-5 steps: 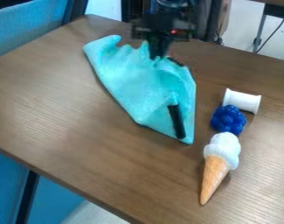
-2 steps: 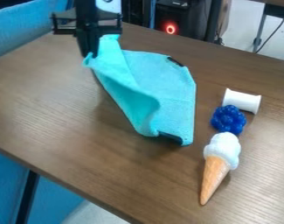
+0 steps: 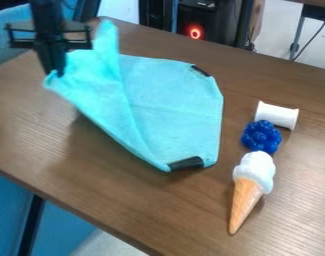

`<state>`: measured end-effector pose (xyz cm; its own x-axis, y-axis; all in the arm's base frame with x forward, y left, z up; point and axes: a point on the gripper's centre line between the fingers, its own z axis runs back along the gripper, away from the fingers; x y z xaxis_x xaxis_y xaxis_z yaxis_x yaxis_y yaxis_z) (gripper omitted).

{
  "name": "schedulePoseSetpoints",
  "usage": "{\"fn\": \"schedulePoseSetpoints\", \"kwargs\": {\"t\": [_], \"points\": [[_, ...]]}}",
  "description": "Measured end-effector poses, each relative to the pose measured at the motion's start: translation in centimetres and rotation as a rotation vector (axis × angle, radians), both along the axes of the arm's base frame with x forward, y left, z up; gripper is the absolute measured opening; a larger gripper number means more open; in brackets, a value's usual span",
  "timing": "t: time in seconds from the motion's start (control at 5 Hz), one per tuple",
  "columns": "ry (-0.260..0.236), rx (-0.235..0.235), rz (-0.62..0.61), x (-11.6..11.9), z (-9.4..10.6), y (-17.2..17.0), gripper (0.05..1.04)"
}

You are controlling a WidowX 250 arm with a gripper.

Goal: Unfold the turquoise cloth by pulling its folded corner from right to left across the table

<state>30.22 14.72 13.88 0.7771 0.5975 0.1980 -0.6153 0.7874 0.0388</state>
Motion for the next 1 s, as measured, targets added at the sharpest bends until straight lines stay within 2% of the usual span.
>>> {"fn": "schedulePoseSetpoints", "kwargs": {"t": [0.4,0.8,1.0], "points": [[0.047,0.005,-0.005,-2.7,-0.5,1.7,0.056],[0.077,0.031,-0.008,-3.6,-0.5,2.2,0.056],[0.126,0.041,0.016,-4.8,-0.6,3.3,0.072]]}}
